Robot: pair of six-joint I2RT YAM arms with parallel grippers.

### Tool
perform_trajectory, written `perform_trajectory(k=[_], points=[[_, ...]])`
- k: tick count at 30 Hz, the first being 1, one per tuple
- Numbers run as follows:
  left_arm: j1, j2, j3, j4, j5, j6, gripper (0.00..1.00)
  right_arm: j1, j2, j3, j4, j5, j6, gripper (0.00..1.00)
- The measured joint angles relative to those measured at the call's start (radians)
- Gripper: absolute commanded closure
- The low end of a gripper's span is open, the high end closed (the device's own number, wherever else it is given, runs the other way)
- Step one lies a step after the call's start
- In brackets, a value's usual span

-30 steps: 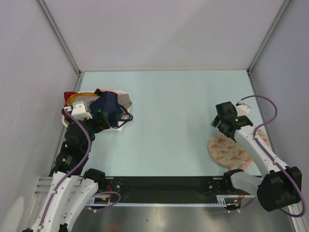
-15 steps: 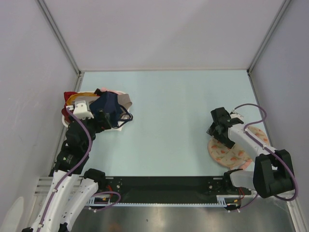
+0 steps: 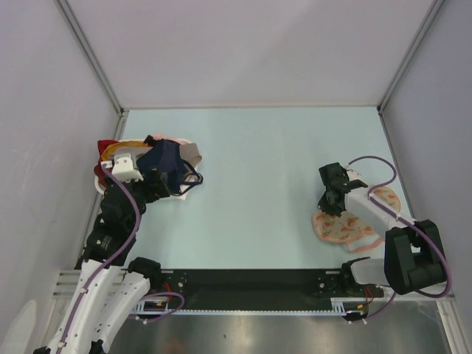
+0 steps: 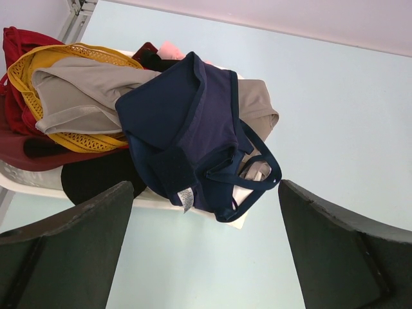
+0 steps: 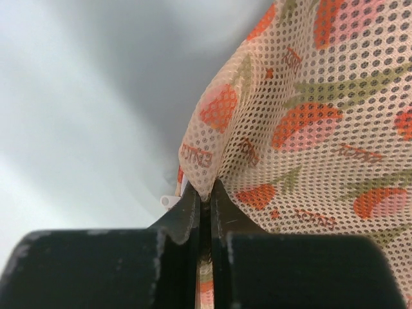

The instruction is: Unzip the laundry bag and remove the bra

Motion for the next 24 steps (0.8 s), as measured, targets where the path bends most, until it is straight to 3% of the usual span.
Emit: perform_trajectory(k=[6,18,24], points=[[0.0,-0.003,0.0,0.0,0.0,0.0,0.0,0.1,0.068,0.061,0.013,-0.003,-0.027,1.0],[0.0,-0.002,0.0,0.0,0.0,0.0,0.0,0.499,0.347,0.382,0.074,0.061,-0.167,1.0],[0.0,-0.002,0.0,0.0,0.0,0.001,0.0,0.603,0.404,0.403,0.15,-0.004,-0.242,0.95]])
